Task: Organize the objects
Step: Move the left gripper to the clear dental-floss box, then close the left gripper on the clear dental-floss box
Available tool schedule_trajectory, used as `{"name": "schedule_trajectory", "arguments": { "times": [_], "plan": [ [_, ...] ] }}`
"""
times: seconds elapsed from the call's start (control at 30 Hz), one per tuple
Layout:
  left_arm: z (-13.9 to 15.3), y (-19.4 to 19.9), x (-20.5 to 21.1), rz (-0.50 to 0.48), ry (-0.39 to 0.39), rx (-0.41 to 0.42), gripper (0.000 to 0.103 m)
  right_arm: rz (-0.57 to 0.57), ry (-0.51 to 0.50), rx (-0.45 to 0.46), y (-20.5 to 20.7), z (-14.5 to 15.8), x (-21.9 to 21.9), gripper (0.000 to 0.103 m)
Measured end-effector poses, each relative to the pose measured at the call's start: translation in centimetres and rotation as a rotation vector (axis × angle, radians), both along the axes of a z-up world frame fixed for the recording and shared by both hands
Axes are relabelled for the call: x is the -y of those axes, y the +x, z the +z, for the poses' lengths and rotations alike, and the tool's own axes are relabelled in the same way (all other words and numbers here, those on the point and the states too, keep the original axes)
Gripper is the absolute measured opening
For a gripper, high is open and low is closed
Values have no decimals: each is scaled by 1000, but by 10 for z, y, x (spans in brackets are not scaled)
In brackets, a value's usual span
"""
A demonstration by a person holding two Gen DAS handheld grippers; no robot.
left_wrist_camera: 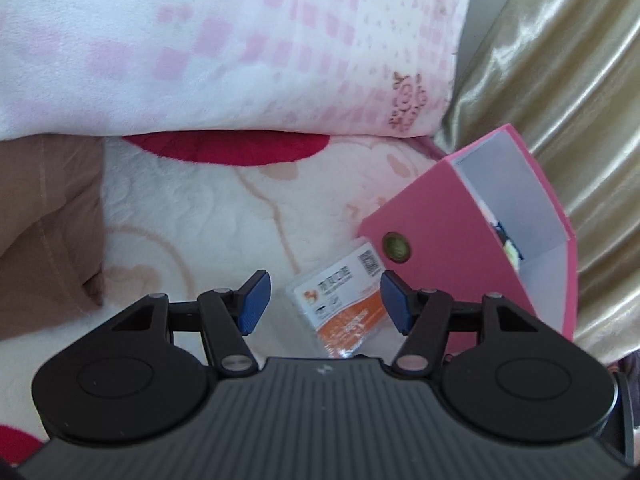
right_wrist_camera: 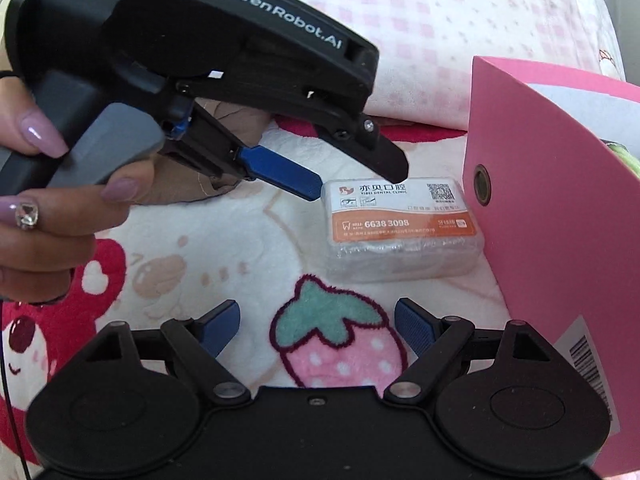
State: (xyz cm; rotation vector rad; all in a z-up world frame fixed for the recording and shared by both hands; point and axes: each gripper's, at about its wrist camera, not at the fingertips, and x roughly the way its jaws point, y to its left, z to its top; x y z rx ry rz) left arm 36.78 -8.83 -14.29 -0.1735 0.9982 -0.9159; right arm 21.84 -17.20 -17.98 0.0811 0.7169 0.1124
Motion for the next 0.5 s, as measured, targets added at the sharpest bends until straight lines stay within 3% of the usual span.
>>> {"name": "schedule_trajectory", "arguments": {
  "times": [0.17, 0.33, 0.5],
  "plan": [
    [-1, -1, 4, -19, 11, 17, 59, 13, 6, 8, 2, 0, 2, 89],
    [-1, -7, 0, -39, 1, -41, 57, 41, 31, 28, -2, -1, 10, 90],
    [10, -33, -7, -105, 62, 10, 58, 101, -30, -22, -6, 8, 2, 89]
  ]
}}
